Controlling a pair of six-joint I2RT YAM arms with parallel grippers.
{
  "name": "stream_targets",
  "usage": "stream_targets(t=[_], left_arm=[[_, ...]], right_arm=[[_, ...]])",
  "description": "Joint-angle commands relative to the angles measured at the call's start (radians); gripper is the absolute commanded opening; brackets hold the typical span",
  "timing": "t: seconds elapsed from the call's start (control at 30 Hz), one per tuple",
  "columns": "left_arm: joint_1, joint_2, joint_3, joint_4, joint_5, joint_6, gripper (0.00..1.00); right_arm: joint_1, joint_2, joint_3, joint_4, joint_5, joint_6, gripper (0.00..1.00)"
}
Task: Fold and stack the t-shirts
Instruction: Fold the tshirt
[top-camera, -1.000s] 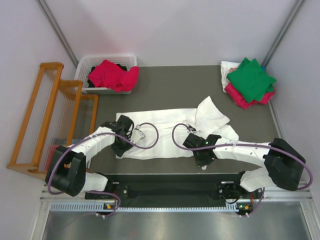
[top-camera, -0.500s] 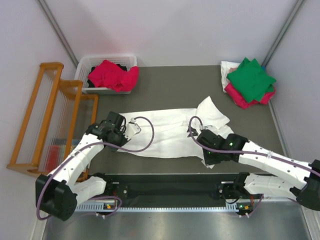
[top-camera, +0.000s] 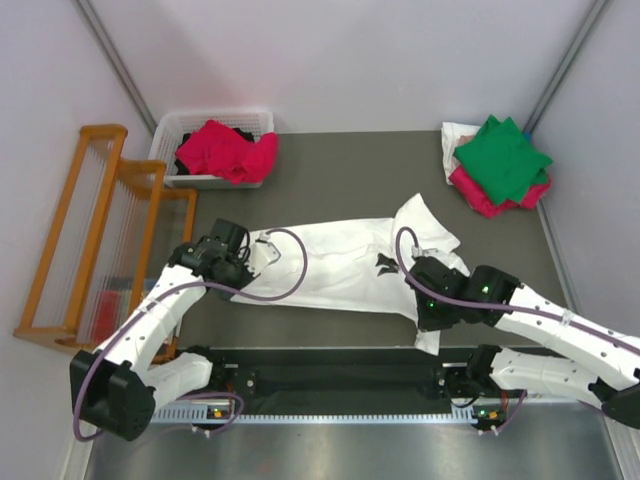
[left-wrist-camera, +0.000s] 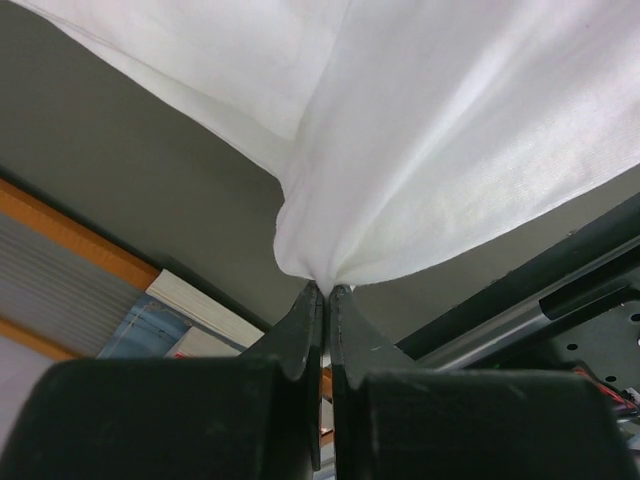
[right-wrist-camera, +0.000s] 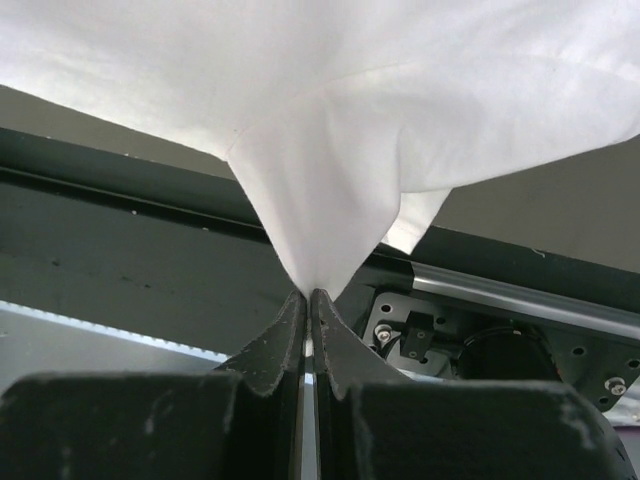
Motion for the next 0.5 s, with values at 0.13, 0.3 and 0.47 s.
stream_targets(t=[0.13, 0.3, 0.47], left_arm=[[0.025, 0.077, 0.06, 0.103, -0.037, 0.019, 0.0], [0.097, 0.217, 0.109, 0.19, -0.026, 0.03, 0.0], [0.181, 0.349, 0.192, 0.233, -0.003, 0.045, 0.0]], right_arm=[[-0.011, 0.123, 0.135, -0.002, 0.114, -0.087, 0.0], [-0.145, 0.214, 0.2, 0.093, 0.136, -0.184, 0.0], [-0.326, 0.287, 0.237, 0.213, 0.088, -0.287, 0.0]])
